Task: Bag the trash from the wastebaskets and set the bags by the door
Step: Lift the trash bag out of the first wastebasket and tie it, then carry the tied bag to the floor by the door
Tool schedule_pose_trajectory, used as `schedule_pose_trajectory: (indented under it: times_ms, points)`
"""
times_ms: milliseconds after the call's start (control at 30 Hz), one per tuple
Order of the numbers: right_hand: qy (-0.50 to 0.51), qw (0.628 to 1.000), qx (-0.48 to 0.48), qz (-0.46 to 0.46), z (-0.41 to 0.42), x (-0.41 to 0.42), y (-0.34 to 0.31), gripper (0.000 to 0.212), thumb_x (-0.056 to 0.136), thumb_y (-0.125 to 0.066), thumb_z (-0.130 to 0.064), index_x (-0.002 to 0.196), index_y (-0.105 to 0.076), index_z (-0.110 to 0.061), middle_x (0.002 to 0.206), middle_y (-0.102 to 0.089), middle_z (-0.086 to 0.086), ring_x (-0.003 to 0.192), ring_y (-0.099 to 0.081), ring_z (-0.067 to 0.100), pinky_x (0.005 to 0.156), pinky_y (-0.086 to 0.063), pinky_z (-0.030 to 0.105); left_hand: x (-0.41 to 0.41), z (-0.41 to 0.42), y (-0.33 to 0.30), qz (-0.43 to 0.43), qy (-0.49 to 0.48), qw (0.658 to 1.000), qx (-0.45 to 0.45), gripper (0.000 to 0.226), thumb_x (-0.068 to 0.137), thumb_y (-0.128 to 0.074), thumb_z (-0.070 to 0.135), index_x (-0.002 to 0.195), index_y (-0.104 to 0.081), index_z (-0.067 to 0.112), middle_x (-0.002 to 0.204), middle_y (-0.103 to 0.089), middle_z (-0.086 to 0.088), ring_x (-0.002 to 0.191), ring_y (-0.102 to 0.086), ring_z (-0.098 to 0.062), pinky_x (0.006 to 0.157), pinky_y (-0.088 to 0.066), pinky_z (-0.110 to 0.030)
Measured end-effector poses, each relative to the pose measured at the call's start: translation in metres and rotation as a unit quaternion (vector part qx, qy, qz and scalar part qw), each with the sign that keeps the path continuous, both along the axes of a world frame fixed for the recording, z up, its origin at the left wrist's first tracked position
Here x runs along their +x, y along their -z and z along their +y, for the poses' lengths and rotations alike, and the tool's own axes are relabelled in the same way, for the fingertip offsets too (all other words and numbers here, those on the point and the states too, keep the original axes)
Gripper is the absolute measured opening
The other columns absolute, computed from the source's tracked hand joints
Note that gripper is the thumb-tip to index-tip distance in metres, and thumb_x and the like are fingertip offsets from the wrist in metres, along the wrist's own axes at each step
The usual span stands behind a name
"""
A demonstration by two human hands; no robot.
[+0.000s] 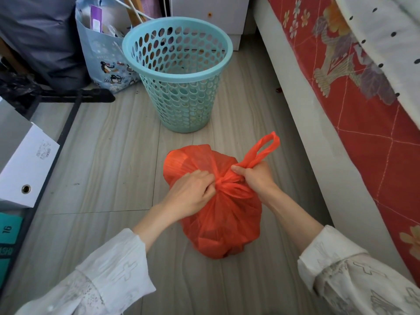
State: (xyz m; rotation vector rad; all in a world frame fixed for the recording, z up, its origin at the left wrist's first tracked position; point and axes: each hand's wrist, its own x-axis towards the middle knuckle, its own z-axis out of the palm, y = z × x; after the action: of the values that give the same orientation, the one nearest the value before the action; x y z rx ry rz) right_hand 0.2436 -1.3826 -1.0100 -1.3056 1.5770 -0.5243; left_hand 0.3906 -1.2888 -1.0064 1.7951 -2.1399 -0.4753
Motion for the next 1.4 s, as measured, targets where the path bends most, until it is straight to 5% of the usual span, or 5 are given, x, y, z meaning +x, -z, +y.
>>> schedule_pose_trajectory:
  times_ms: [267, 567, 667, 967, 1400]
  points:
    - [0.071, 0.997, 0.021, 0.021, -0.024, -0.014, -0.005, 0.034, 0.074, -0.073, -0.013, 0.102, -0.067, 0.004, 0.109, -0.069, 0.020, 0.102, -0.065, 0.031, 0.088, -0.050, 0.037, 0.000, 0.006, -0.003, -0.018, 0.030, 0.999, -0.015, 0.024, 0.080, -0.027, 0.028, 0.071, -0.046, 0.017, 0.073, -0.056, -0.006, 0.073, -0.052, -0.026, 0.066, -0.039, -0.038]
    - [-0.004, 0.998, 0.055, 0.012, -0.018, -0.017, -0.077, 0.013, 0.075, -0.072, -0.011, 0.068, -0.062, -0.016, 0.077, -0.065, 0.006, 0.070, -0.063, 0.019, 0.065, -0.052, 0.026, 0.014, 0.017, -0.045, 0.005, -0.016, 0.993, 0.120, 0.045, 0.081, -0.017, 0.042, 0.082, -0.050, 0.013, 0.085, -0.057, -0.010, 0.087, -0.055, -0.029, 0.077, -0.043, -0.040]
    - [-0.037, 0.994, 0.097, -0.018, -0.003, -0.023, -0.142, 0.018, 0.079, -0.068, -0.003, 0.068, -0.059, -0.014, 0.066, -0.058, 0.001, 0.049, -0.055, 0.008, 0.039, -0.041, 0.011, 0.013, 0.015, -0.098, 0.052, -0.083, 0.980, 0.171, 0.031, 0.087, -0.036, 0.033, 0.086, -0.056, 0.009, 0.090, -0.060, -0.011, 0.092, -0.056, -0.027, 0.080, -0.039, -0.037]
    - [-0.182, 0.970, 0.153, 0.041, 0.059, -0.003, -0.358, 0.021, 0.068, -0.079, -0.012, 0.080, -0.066, -0.001, 0.090, -0.070, 0.024, 0.078, -0.060, 0.023, 0.083, -0.052, 0.051, -0.022, 0.071, -0.313, 0.146, -0.275, 0.900, 0.305, 0.020, 0.091, -0.045, 0.017, 0.091, -0.057, 0.002, 0.104, -0.066, -0.023, 0.101, -0.060, -0.033, 0.080, -0.036, -0.034]
    - [-0.493, 0.847, 0.073, 0.183, 0.150, -0.008, -0.618, 0.040, 0.073, -0.074, -0.025, 0.093, -0.060, 0.007, 0.080, -0.059, 0.014, 0.079, -0.057, 0.025, 0.078, -0.050, 0.044, -0.070, 0.229, -0.589, 0.318, -0.524, 0.760, 0.215, 0.026, 0.094, -0.040, 0.015, 0.115, -0.054, 0.008, 0.108, -0.060, -0.007, 0.102, -0.059, -0.023, 0.086, -0.042, -0.026]
